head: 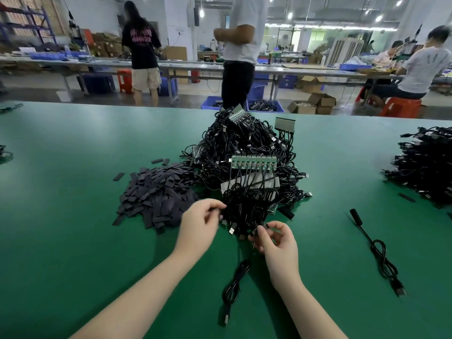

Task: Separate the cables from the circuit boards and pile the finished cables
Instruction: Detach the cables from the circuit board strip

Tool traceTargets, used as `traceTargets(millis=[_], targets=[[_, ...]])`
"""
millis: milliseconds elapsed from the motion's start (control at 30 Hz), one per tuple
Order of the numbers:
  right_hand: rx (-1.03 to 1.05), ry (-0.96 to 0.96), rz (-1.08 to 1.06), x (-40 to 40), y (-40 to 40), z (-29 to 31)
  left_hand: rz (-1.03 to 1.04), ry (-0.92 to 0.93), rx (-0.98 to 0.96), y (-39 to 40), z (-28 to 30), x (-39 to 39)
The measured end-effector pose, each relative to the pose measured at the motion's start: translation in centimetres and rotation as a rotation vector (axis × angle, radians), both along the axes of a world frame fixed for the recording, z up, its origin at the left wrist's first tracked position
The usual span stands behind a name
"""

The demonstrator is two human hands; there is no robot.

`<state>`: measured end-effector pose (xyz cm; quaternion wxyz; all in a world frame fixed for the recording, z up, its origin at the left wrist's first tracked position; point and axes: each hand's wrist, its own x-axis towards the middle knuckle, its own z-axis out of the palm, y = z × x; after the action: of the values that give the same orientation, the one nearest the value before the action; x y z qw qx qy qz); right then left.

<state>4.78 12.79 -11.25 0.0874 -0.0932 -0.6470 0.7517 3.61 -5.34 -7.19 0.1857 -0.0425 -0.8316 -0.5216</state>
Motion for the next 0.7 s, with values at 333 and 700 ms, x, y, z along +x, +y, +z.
traceTargets(millis=[333,700], targets=[[-0.058,0.029,0.089,0.5,0.6,0.2,-0.177,-0.185,0.317,5.7,-1.4,1.0],[0.019,0.059,0.153,1.1,0.2,0.0,-0.211,-0.409,0.515,5.6,-1.6,1.0]])
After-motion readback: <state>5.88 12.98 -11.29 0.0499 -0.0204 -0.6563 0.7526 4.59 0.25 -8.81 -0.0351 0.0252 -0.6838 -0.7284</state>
